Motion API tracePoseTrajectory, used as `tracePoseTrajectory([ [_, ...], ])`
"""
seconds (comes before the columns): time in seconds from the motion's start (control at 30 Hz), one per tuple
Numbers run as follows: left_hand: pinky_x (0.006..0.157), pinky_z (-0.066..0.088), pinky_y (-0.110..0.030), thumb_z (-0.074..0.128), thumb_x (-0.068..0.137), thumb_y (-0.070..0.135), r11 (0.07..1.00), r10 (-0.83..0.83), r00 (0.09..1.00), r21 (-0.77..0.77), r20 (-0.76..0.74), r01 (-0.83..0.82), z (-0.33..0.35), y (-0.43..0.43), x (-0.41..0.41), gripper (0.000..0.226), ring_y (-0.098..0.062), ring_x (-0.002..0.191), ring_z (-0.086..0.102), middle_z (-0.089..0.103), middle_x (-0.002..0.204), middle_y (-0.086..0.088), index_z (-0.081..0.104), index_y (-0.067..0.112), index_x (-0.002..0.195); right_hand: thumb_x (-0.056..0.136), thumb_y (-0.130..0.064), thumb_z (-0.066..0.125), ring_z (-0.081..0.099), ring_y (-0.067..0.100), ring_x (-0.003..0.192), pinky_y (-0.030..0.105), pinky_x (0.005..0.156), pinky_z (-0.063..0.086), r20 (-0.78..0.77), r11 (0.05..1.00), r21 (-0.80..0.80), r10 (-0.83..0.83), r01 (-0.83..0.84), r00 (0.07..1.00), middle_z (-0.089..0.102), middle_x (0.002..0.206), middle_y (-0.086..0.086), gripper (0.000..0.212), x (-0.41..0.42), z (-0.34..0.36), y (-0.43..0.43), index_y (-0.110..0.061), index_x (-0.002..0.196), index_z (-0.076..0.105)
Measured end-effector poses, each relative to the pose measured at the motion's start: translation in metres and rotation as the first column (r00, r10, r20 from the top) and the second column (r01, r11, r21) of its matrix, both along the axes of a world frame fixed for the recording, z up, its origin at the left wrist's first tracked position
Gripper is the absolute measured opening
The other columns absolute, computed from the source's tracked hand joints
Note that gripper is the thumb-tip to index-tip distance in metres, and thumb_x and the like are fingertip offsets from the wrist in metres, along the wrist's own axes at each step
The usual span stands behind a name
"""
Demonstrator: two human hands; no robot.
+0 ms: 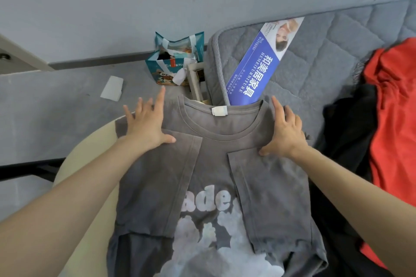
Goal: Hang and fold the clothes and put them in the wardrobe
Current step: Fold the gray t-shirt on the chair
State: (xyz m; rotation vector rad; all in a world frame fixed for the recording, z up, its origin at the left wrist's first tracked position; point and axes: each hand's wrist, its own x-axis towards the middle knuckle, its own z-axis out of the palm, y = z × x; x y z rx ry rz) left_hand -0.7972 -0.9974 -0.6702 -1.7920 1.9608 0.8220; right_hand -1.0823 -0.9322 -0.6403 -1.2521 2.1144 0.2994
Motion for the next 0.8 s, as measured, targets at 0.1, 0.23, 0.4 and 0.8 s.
tracePoseTrajectory([
  [0.1,0.115,0.014,-0.051,0.086,0.060,0.043,0.998,0.063,0.997,-0.004,-0.036,-0.063,-0.002,-0.007,-0.001,0.137,-0.034,0.139,0.025,0.028,0.148,-0.018,-0.015,0.019,0.150,0.051,-0.024,0.093,0.024,0.034,0.133,0.047,0.107,0.030,-0.062,0.999,-0.015,0.035,-0.036,0.997,0.023,0.145,0.013,0.135,-0.004,-0.009,-0.007,-0.033,0.150,0.001],
  [0.23,0.103,0.038,-0.045,0.087,0.060,0.040,0.992,0.113,0.991,-0.056,-0.073,-0.117,-0.001,0.002,0.000,0.115,-0.034,0.128,0.043,0.045,0.140,-0.015,0.017,0.016,0.148,0.060,-0.039,0.087,0.050,0.033,0.113,0.041,0.091,0.036,-0.205,0.984,0.014,0.175,-0.176,0.963,0.059,0.116,0.011,0.087,-0.004,-0.014,0.000,-0.012,0.124,0.034],
  [0.4,0.071,0.049,-0.036,0.070,0.082,0.043,0.982,-0.049,0.999,-0.180,-0.001,0.048,0.007,0.018,0.004,0.055,-0.028,0.097,0.064,0.067,0.109,-0.007,0.044,0.021,0.125,0.076,-0.042,0.073,0.061,0.033,0.102,0.033,0.068,0.036,-0.226,0.950,-0.002,0.304,-0.312,0.926,0.064,0.109,0.010,0.041,-0.005,0.005,0.004,-0.019,0.108,0.060],
  [0.8,0.058,0.035,-0.039,0.053,0.092,0.011,0.757,-0.152,0.988,-0.643,-0.004,0.114,0.072,-0.065,-0.019,0.015,-0.042,0.076,0.061,0.065,0.085,-0.021,0.058,0.012,0.107,0.088,-0.014,0.053,0.058,0.043,0.083,0.036,0.059,0.031,-0.341,0.831,-0.469,0.142,-0.299,0.929,0.063,0.091,0.021,0.011,-0.015,0.064,-0.068,-0.012,0.099,0.056],
])
